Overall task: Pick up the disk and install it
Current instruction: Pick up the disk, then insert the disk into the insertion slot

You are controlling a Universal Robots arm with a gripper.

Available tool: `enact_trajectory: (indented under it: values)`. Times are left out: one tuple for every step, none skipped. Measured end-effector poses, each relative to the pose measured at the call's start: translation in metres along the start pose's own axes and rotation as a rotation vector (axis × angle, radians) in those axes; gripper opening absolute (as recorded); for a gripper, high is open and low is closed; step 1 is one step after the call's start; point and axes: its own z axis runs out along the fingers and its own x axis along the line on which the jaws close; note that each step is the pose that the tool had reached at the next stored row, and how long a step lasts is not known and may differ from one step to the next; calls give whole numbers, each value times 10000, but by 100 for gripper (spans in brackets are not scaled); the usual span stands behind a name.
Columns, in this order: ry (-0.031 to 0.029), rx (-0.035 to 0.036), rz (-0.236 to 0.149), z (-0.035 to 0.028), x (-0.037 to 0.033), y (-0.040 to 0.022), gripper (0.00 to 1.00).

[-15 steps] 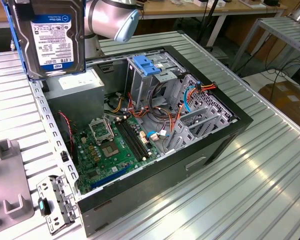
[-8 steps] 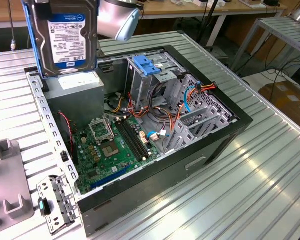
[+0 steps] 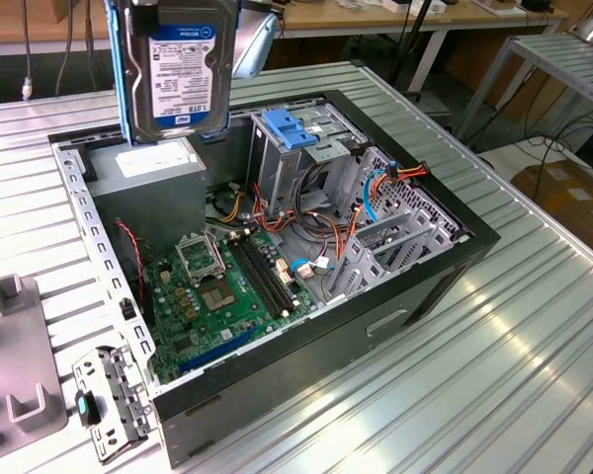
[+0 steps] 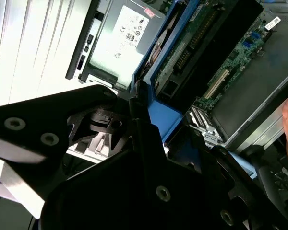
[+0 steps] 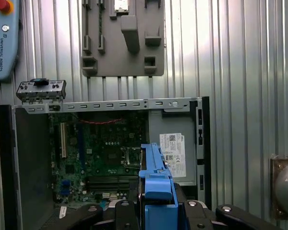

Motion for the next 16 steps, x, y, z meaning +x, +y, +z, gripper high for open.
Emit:
enact_trajectory:
  values:
    - [0, 0, 1, 2, -3, -67, 37]
    - [-1, 0, -1, 3, -5, -103, 37]
    - [-1, 1, 0, 4, -7, -141, 37]
    - [1, 0, 0, 5, -11, -224, 37]
    - [1, 0, 0, 7, -13, -272, 37]
    - [0, 0, 1, 7, -14, -300, 37]
    - [0, 0, 1, 7, -14, -305, 37]
    - [0, 0, 2, 7, -14, -306, 37]
    - [1, 0, 1, 7, -14, -307, 37]
    - [0, 0, 0, 7, -15, -315, 37]
    - [1, 0, 1, 7, -15, -324, 37]
    - [0, 0, 0, 8, -15, -324, 37]
    - [1, 0, 0, 7, -15, -325, 37]
    - [1, -1, 0, 7, -15, -325, 37]
    - [0, 0, 0, 8, -15, -326, 37]
    - [0, 0, 0, 7, -15, -327, 37]
